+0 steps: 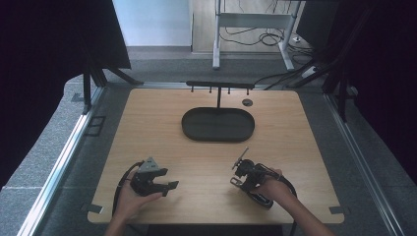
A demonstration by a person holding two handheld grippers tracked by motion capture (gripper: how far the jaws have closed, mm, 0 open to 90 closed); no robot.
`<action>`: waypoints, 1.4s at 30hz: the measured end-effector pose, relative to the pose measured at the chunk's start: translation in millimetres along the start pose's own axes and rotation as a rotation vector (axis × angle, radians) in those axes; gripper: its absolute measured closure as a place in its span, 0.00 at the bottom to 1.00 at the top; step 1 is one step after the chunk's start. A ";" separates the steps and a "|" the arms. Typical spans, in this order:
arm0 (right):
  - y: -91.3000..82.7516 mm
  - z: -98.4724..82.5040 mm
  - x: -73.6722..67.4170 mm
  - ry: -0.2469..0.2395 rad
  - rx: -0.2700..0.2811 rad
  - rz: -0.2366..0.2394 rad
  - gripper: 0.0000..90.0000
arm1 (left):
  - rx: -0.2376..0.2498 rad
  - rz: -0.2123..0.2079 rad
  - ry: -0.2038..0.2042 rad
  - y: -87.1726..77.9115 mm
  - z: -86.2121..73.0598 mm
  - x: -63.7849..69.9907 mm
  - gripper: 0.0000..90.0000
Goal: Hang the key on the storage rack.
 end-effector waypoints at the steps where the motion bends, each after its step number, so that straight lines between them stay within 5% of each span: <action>1: 0.1 0.1 0.3 -0.002 0.001 0.001 0.87 | 0.000 0.000 0.000 0.2 0.0 0.1 0.37; 17: -0.1 0.2 0.0 0.005 0.008 0.003 0.89 | -0.005 -0.001 -0.002 1.4 -1.3 -0.1 0.37; 42: -7.7 -2.1 7.1 -0.002 0.119 0.000 0.90 | -0.001 0.002 -0.011 0.2 -3.3 -2.8 0.37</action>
Point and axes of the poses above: each handheld gripper's, and its own axes: y roughly forward along the jaws, z roughly out of its top, x roughly to its right, the point moved 9 cm from there along y, roughly forward along the jaws, and after that the axes turned 15 degrees about y, right-handed, at the moved point
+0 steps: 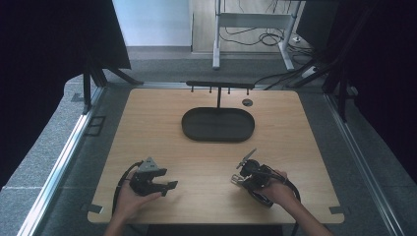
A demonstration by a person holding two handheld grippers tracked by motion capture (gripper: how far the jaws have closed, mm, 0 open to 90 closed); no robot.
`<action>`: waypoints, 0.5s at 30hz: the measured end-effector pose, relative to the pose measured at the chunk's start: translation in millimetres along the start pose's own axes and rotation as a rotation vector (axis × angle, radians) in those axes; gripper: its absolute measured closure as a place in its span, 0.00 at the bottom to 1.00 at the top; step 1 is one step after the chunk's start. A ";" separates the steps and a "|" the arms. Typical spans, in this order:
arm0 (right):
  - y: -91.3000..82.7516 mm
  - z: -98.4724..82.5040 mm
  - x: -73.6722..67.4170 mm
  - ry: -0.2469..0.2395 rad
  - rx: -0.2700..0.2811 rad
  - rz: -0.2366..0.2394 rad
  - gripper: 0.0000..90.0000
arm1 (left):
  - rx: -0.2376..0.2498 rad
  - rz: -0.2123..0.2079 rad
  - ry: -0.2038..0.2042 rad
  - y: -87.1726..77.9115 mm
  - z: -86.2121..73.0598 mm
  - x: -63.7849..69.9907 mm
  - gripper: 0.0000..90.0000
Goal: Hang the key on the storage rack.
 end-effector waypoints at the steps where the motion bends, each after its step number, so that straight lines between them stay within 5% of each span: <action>1: -0.3 -0.1 0.2 0.003 0.004 0.001 0.90 | -0.001 0.000 0.000 0.1 -0.1 0.0 0.37; 15: -13.9 1.1 2.3 0.030 0.088 0.031 0.90 | -0.005 0.000 0.001 0.9 -0.7 0.3 0.37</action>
Point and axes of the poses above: each handheld gripper's, and its own axes: y roughly forward along the jaws, z roughly out of its top, x roughly to its right, the point moved 9 cm from there along y, roughly forward along the jaws, and after that the axes turned 15 degrees about y, right-handed, at the moved point
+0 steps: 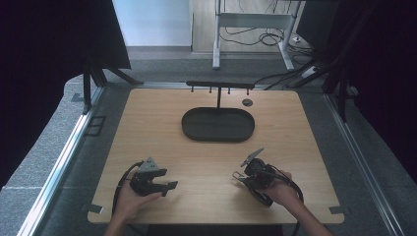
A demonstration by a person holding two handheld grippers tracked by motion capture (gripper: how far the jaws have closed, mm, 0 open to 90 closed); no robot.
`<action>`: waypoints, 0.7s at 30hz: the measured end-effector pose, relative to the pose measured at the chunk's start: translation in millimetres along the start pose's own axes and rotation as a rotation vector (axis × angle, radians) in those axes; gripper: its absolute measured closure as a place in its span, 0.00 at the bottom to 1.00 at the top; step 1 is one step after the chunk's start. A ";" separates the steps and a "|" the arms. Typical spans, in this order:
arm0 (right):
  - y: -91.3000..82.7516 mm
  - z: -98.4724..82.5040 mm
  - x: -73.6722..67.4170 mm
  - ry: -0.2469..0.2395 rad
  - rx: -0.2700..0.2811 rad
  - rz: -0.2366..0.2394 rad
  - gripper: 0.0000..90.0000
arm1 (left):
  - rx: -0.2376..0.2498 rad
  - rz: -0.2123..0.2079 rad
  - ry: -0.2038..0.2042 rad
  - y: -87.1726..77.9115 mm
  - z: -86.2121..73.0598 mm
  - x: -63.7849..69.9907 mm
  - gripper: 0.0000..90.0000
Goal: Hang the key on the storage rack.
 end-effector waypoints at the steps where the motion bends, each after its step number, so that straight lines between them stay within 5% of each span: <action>1: -1.7 0.7 0.2 0.005 0.009 0.003 0.90 | 0.000 0.000 0.000 0.0 0.0 0.1 0.37; 21: -25.0 2.2 6.6 0.049 0.154 0.056 0.90 | -0.001 -0.005 0.002 0.5 0.2 1.5 0.37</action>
Point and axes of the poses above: each handheld gripper's, and its own axes: y roughly forward along the jaws, z roughly out of its top, x roughly to its right, the point moved 9 cm from there along y, roughly forward along the jaws, and after that the axes turned 15 degrees about y, right-handed, at the moved point
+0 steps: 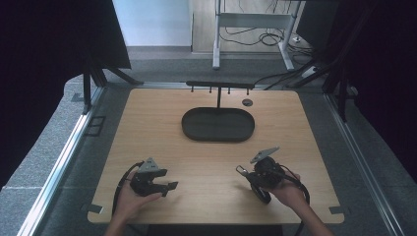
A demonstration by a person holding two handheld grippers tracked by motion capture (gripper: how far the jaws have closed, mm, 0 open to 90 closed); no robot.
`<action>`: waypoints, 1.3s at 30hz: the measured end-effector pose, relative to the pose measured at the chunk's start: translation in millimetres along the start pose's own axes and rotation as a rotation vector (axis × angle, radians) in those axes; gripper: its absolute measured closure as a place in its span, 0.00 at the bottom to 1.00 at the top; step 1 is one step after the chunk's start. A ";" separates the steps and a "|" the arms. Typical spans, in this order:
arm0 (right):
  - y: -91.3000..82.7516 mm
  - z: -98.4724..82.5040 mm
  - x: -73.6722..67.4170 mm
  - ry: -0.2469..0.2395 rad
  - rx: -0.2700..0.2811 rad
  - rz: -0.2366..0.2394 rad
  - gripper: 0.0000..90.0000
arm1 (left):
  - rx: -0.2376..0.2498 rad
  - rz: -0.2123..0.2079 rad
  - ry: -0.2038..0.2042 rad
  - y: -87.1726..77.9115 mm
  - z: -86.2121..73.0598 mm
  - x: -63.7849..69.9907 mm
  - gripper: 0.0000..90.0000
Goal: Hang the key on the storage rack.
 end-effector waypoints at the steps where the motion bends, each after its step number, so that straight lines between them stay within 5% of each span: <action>1: -1.4 0.7 0.3 0.004 0.008 0.000 0.90 | 0.001 0.000 0.000 0.0 0.1 0.1 0.37; 17: -22.4 12.9 8.5 0.038 0.143 -0.016 0.90 | -0.006 -0.001 0.002 1.3 -0.8 0.2 0.37; 39: -38.7 25.8 18.2 0.078 0.230 -0.007 0.90 | -0.013 -0.003 0.004 2.3 -1.7 0.4 0.37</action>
Point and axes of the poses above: each handheld gripper's, and its own axes: y roughly forward along the jaws, z roughly out of its top, x roughly to its right, the point moved 9 cm from there along y, roughly forward along the jaws, and after that the axes turned 15 degrees about y, right-handed, at the moved point
